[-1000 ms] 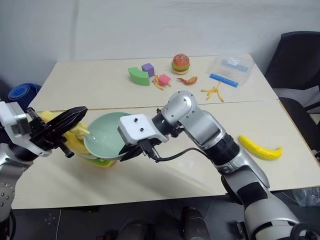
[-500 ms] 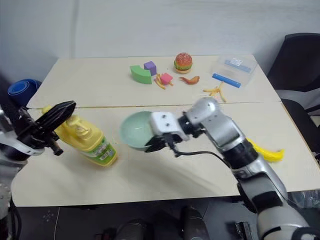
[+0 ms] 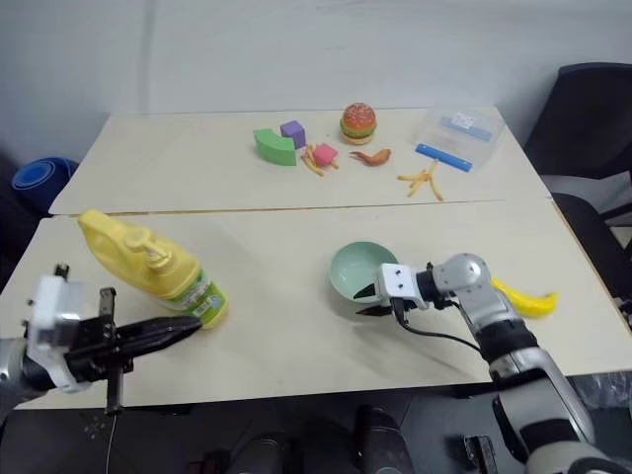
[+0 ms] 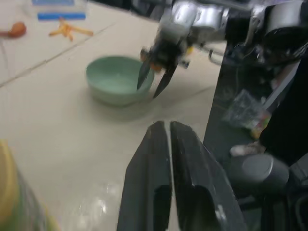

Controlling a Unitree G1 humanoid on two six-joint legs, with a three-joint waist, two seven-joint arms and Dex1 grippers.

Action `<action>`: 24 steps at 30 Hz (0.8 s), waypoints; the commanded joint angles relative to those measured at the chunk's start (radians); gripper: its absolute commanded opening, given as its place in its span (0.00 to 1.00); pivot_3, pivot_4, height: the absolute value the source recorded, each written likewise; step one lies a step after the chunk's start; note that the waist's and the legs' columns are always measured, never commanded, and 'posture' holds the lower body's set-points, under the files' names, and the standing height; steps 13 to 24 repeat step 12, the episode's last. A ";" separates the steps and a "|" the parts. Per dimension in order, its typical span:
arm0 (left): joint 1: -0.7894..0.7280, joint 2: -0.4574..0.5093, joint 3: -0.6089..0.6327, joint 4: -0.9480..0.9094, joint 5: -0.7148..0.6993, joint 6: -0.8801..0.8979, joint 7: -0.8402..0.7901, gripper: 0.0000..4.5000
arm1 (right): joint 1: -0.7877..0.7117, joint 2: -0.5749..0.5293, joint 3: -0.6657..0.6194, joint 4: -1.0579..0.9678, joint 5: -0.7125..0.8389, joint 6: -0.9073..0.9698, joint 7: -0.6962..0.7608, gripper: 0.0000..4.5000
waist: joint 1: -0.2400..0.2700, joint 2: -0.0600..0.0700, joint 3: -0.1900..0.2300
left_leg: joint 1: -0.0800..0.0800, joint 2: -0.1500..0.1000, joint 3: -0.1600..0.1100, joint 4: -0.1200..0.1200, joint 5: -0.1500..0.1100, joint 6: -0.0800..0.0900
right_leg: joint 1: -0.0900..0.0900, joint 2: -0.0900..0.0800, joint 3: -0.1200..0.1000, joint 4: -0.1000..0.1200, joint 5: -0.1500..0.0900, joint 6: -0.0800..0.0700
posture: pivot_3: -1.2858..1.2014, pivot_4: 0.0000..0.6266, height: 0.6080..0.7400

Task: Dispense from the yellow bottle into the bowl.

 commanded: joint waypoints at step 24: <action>0.082 -0.310 -0.076 0.361 0.456 -0.524 0.164 0.76 | 0.558 -0.118 -0.450 -0.325 0.291 0.083 -0.081 1.00 | 0.044 -0.002 0.000 | 0.001 0.000 0.003 0.000 -0.012 0.018 | 0.002 -0.003 0.003 -0.008 0.003 0.000 | 0.52 0.24 1.00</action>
